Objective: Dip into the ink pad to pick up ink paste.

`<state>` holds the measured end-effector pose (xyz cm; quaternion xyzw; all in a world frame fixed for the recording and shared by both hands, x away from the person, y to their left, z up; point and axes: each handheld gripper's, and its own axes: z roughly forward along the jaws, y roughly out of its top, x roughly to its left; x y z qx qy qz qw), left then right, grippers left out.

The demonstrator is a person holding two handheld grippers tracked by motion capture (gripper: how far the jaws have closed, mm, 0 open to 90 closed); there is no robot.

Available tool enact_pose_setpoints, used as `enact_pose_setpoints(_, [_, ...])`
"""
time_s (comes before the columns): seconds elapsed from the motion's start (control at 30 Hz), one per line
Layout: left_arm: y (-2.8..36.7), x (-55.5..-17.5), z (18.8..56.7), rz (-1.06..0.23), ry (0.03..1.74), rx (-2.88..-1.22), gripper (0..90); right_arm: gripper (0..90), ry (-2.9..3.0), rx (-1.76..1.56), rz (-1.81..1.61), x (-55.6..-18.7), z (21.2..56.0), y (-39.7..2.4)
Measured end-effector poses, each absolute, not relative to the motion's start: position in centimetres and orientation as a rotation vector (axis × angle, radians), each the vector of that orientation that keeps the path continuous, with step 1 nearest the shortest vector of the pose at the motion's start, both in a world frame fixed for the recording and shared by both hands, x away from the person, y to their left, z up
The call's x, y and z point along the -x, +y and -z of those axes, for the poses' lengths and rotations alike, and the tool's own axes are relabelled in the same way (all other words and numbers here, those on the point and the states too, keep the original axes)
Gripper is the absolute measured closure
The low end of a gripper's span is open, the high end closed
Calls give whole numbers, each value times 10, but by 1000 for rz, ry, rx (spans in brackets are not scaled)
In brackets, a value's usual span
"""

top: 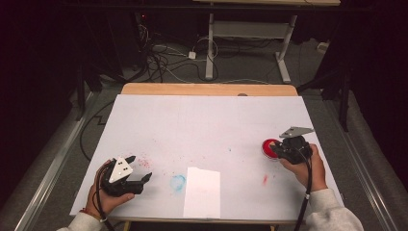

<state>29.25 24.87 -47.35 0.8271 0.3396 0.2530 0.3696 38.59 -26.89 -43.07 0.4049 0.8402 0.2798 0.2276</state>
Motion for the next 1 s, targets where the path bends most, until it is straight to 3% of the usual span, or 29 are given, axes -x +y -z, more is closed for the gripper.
enact_pose_setpoints(1.0, [247, -292, 474, -643, 861, -2134, 188, 764, 2345, -1161, -756, -395, 451, -273])
